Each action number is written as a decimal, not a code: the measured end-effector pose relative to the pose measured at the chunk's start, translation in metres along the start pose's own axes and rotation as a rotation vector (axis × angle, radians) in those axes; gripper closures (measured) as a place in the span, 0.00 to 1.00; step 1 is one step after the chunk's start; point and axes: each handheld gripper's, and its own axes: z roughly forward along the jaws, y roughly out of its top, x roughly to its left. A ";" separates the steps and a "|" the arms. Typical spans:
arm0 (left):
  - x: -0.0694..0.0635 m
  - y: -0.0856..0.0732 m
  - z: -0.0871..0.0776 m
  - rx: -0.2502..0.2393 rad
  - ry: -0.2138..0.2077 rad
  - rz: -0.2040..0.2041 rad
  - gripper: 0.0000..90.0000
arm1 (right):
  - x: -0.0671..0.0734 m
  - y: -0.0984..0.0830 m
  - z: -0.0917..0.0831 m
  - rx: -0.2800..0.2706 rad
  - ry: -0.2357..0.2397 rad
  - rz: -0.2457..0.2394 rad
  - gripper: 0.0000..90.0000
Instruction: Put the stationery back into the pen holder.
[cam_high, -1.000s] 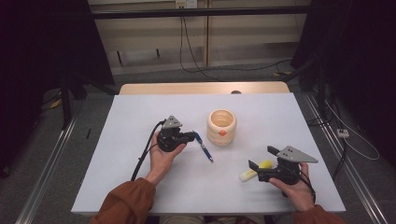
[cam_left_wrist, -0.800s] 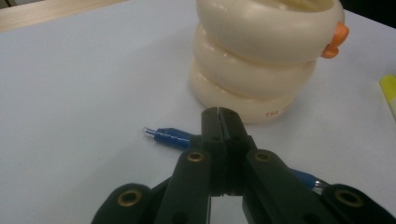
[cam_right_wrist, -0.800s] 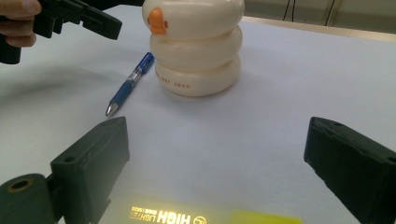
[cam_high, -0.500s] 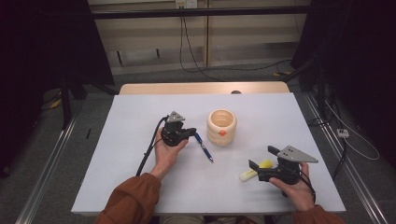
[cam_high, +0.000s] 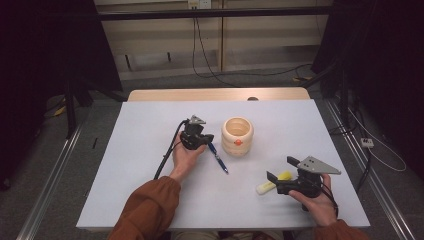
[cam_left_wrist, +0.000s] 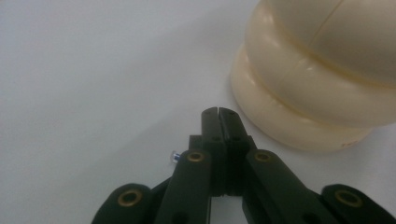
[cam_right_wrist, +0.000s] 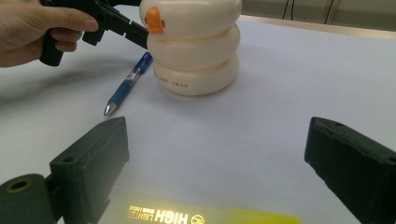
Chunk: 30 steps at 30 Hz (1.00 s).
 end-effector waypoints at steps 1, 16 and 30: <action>-0.001 0.000 0.002 0.011 0.005 0.005 1.00 | 0.000 0.000 0.000 0.000 0.001 0.001 0.07; -0.006 0.000 0.012 0.088 -0.010 0.095 1.00 | 0.001 0.000 0.000 0.000 0.004 -0.003 0.07; -0.008 -0.004 -0.001 0.160 -0.043 0.182 1.00 | 0.000 -0.001 -0.001 -0.002 -0.001 0.001 0.07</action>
